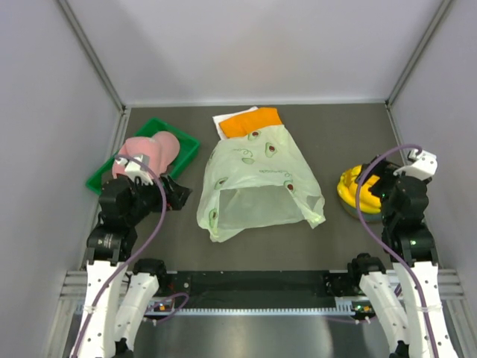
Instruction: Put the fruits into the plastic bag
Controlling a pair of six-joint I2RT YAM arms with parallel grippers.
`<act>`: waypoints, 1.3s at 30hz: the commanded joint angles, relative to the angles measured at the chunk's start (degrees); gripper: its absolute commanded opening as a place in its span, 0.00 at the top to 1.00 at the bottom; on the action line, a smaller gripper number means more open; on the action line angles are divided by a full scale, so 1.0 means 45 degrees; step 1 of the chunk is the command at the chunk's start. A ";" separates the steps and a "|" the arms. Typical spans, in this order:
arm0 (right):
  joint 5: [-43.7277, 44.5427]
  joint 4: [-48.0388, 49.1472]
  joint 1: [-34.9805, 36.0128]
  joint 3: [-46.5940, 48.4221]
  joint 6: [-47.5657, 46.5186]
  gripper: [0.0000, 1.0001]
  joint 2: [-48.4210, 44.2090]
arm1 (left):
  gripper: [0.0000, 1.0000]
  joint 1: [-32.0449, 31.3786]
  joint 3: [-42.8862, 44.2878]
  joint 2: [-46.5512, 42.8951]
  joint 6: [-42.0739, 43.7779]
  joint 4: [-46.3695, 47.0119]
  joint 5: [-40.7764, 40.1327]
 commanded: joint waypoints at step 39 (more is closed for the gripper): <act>-0.3003 0.0124 -0.0111 -0.0018 -0.0133 0.20 0.1506 | 0.20 -0.0798 -0.3565 -0.2894 -0.3735 -0.1224 0.4081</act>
